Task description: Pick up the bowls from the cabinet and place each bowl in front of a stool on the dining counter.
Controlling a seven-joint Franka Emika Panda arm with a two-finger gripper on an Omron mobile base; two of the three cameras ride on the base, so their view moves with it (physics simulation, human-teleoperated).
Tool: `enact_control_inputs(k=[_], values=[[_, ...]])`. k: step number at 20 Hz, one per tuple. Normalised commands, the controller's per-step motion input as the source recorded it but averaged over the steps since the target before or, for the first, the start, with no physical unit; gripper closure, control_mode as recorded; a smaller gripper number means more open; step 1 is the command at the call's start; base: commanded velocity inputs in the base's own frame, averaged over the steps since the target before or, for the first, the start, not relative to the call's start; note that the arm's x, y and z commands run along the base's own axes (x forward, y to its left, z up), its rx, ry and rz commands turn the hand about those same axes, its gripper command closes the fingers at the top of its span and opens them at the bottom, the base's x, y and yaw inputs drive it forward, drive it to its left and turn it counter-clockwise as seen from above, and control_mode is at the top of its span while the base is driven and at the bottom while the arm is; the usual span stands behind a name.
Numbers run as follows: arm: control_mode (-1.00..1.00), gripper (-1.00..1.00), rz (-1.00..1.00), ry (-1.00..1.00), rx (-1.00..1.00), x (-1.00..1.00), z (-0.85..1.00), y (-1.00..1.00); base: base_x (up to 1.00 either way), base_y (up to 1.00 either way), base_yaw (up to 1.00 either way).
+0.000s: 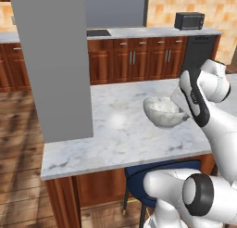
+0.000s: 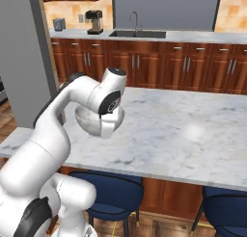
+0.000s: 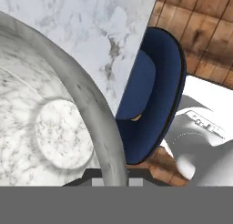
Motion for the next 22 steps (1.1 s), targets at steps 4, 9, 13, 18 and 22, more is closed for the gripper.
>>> enact_control_inputs(k=[4,9,13,18,22], values=[[-1.00,1.00,0.00,-0.10,0.00,0.08,-0.91,0.00,0.00,0.00,0.00],[-1.00,1.00,-0.01,-0.04,0.01,0.25,-0.52,0.00,0.00,0.00,0.00],[-1.00,1.00,-0.02,0.00,0.00,0.42,-0.25,0.00,0.00,0.00,0.00],[-1.00,1.00,-0.02,0.00,0.00,0.44,-0.25,0.00,0.00,0.00,0.00],[-1.00,1.00,0.00,0.00,0.00,0.31,-0.35,0.00,0.00,0.00,0.00]])
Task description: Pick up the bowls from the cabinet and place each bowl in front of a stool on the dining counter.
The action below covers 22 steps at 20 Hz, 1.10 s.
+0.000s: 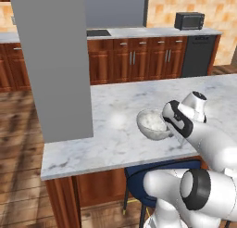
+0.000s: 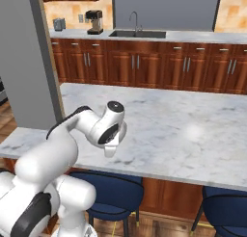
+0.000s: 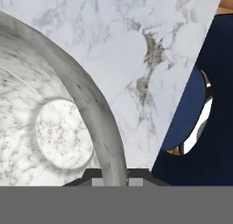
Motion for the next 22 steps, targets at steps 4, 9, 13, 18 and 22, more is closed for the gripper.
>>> enact_control_inputs(k=[4,9,13,18,22], values=[[-1.00,1.00,0.00,0.00,0.00,0.22,-0.38,0.00,0.00,0.00,0.00],[-1.00,1.00,0.00,0.00,0.00,0.24,-0.36,0.00,0.00,0.00,0.00],[-1.00,1.00,0.00,0.00,0.00,0.21,-0.32,0.00,0.00,0.00,0.00],[-1.00,1.00,0.00,0.00,0.00,0.16,-0.28,0.00,0.00,0.00,0.00],[-1.00,1.00,0.00,0.00,0.00,0.00,0.00,0.00,0.00,0.00,0.00]])
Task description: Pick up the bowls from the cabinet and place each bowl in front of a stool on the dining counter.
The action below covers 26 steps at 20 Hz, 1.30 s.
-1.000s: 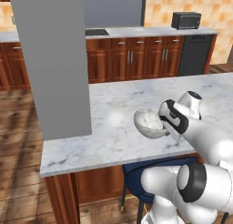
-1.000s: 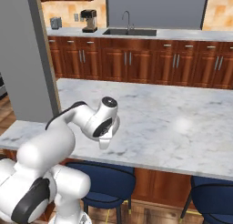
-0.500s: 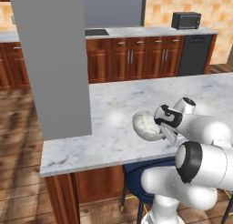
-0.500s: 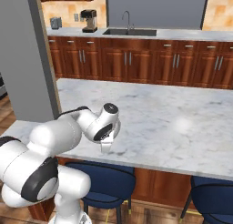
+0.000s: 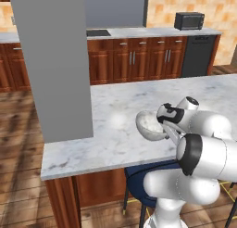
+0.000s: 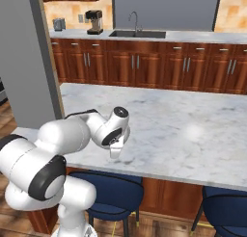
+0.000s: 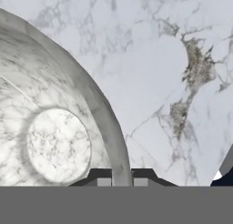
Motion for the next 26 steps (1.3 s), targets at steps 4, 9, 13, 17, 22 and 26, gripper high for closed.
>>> enact_control_inputs(k=[4,9,13,17,22,26], values=[[-1.00,1.00,0.00,0.00,0.00,0.00,0.00,0.00,0.00,0.00,0.00],[-1.00,1.00,0.00,0.00,0.00,0.00,0.00,0.00,0.00,0.00,0.00],[-1.00,-1.00,0.00,0.00,0.00,0.00,0.00,0.00,0.00,0.00,0.00],[-1.00,-1.00,0.00,0.00,0.00,0.00,0.00,0.00,0.00,0.00,0.00],[-1.00,-1.00,0.00,0.00,0.00,0.00,0.00,0.00,0.00,0.00,0.00],[-1.00,-1.00,0.00,0.00,0.00,0.00,0.00,0.00,0.00,0.00,0.00]])
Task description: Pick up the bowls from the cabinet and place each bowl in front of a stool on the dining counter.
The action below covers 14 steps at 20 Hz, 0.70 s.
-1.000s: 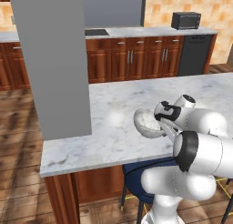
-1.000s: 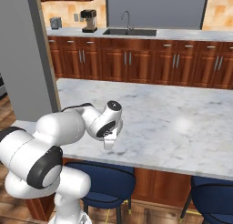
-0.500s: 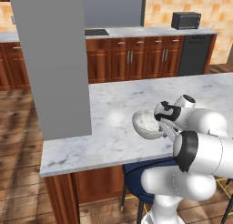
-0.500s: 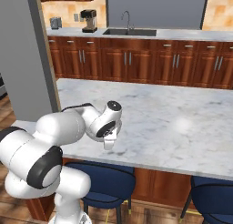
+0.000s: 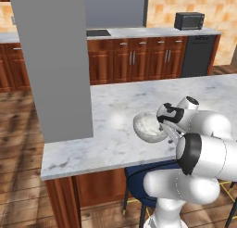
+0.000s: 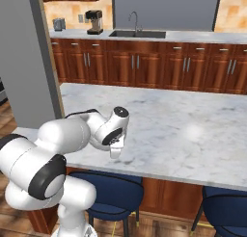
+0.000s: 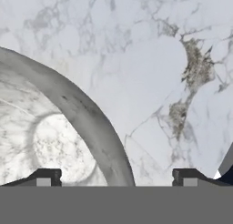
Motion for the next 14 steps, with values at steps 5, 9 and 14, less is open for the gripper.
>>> enact_control_inputs(k=[5,9,14], values=[[-1.00,-1.00,0.03,0.01,0.00,0.04,0.50,-0.02,0.00,0.00,0.00],[-1.00,-1.00,0.07,0.00,-0.02,0.00,0.98,0.01,0.00,0.00,0.00],[-1.00,-1.00,0.16,0.00,-0.07,-0.11,0.87,0.00,0.00,0.00,0.00]])
